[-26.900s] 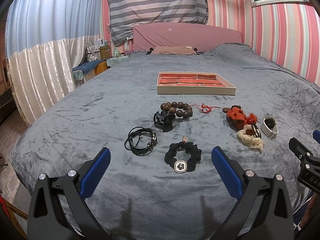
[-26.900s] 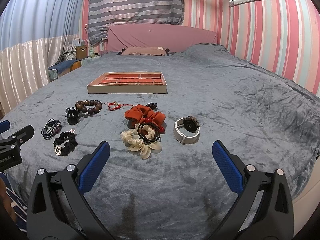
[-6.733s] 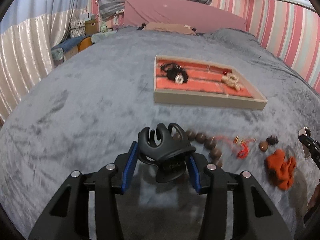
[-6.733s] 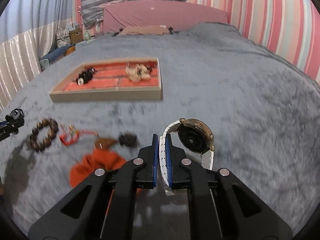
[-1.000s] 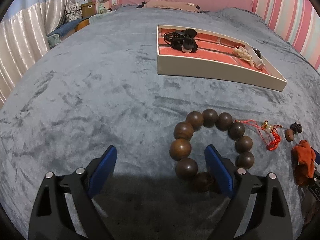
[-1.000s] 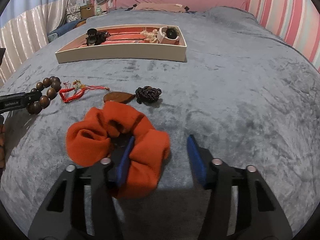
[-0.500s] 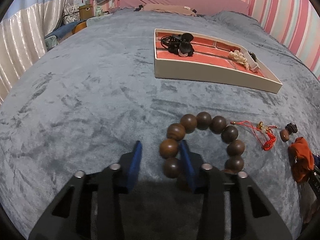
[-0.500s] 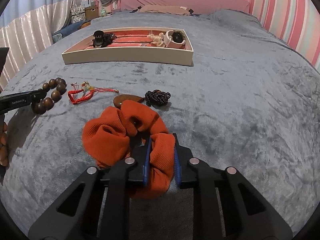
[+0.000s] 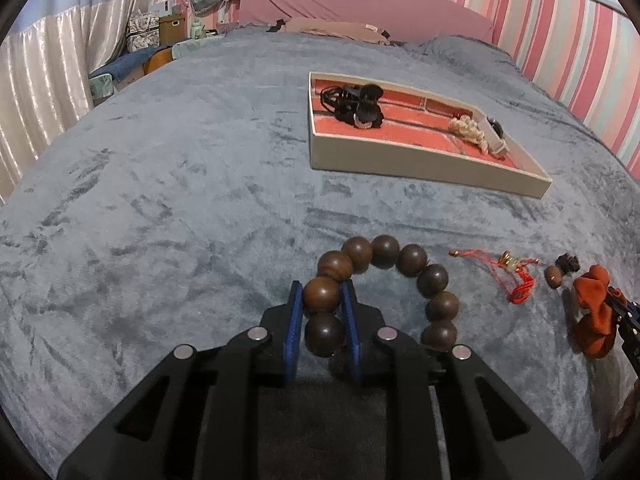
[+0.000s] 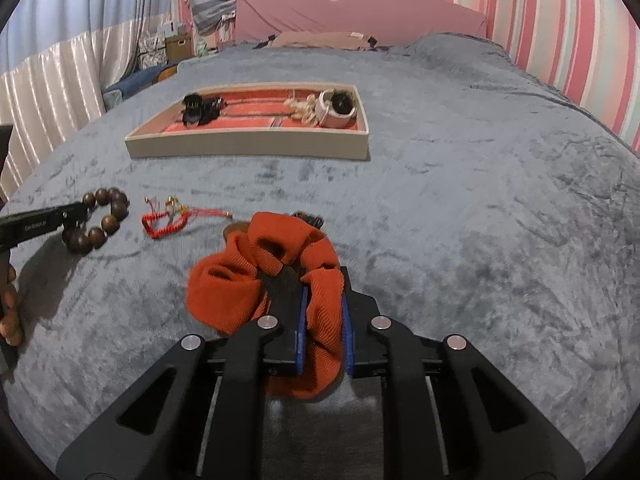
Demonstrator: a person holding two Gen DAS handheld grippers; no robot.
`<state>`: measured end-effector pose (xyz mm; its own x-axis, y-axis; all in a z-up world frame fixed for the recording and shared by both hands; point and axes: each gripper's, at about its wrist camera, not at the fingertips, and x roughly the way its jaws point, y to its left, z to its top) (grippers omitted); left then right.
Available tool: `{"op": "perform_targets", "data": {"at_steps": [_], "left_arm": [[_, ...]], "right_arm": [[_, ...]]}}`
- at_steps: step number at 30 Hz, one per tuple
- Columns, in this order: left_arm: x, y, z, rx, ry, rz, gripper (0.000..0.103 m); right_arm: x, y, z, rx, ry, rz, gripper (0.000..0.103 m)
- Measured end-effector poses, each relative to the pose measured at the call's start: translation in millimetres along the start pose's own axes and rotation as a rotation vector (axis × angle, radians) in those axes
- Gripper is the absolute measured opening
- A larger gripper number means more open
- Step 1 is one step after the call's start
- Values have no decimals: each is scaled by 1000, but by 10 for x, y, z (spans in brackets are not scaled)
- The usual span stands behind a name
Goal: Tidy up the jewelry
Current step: 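Carry the scrunchie and bead bracelet to the tray and lower them in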
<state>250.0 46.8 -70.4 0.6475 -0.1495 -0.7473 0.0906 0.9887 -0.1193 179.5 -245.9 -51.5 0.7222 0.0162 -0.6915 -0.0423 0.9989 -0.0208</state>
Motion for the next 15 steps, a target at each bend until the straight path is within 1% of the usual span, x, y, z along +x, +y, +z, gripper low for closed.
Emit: {"op": "perform_targets", "data": {"at_steps": [7, 15], "left_arm": [[-118, -45, 100, 4, -28, -19, 20], [-283, -185, 343, 40, -81, -57, 20]], "right_arm": [[-95, -100, 283, 23, -56, 4, 14], [-103, -70, 663, 2, -106, 10, 14]]}}
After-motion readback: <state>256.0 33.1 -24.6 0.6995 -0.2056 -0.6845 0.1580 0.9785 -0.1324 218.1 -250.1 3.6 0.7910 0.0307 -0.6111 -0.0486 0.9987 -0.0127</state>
